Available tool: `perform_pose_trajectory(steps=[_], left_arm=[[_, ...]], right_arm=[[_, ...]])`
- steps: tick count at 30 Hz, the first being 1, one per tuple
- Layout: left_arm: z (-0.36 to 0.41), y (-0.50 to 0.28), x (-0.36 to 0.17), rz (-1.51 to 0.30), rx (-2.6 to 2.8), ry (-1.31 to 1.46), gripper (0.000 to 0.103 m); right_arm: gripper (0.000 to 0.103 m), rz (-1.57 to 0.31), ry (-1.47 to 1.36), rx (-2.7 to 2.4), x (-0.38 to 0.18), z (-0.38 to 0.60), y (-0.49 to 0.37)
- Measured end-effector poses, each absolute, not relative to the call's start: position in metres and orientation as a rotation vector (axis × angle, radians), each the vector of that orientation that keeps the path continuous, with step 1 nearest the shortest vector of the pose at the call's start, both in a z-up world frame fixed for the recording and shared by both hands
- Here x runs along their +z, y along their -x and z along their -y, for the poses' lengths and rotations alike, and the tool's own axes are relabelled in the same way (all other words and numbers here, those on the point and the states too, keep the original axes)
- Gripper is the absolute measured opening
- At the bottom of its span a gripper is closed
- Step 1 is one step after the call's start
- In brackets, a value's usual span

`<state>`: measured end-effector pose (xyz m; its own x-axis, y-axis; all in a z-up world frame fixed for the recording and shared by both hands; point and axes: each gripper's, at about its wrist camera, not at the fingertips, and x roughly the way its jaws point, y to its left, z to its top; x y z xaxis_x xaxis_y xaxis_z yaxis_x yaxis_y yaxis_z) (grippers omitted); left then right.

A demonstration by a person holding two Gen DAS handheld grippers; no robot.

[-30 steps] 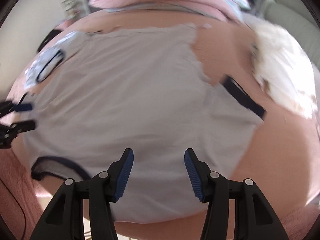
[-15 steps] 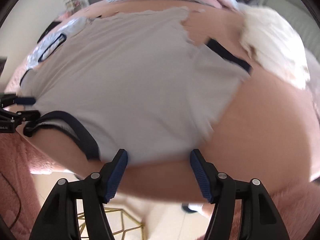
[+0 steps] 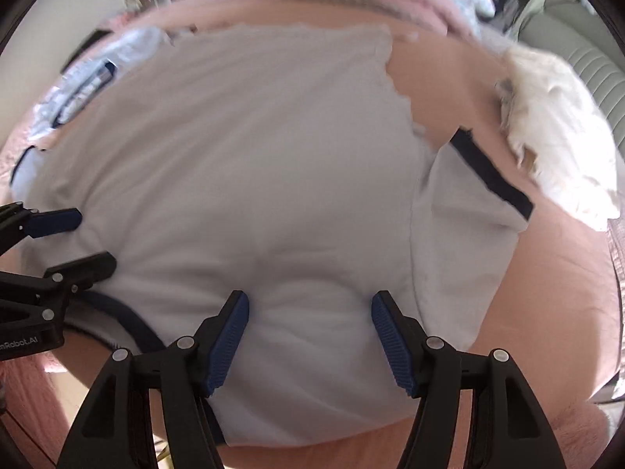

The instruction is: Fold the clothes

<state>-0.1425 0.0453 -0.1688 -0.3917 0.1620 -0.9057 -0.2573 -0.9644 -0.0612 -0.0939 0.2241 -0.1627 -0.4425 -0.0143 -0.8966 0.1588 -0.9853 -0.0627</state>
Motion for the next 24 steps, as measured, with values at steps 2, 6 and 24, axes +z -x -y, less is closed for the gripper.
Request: perform_pose_trajectory(steps=[2, 6, 24], left_arm=[[-0.037, 0.127, -0.167, -0.057, 2.441, 1.543, 0.069], [-0.028, 0.113, -0.157, 0.035, 2.449, 1.476, 0.070], [-0.067, 0.126, -0.151, 0.177, 2.301, 1.437, 0.070]], right_arm=[[0.067, -0.184, -1.602, -2.562, -0.163, -0.235, 0.075], [0.066, 0.016, -1.547, -2.626, -0.147, -0.269, 0.049], [0.063, 0.607, -1.536, -2.648, -0.169, -0.397, 0.155]])
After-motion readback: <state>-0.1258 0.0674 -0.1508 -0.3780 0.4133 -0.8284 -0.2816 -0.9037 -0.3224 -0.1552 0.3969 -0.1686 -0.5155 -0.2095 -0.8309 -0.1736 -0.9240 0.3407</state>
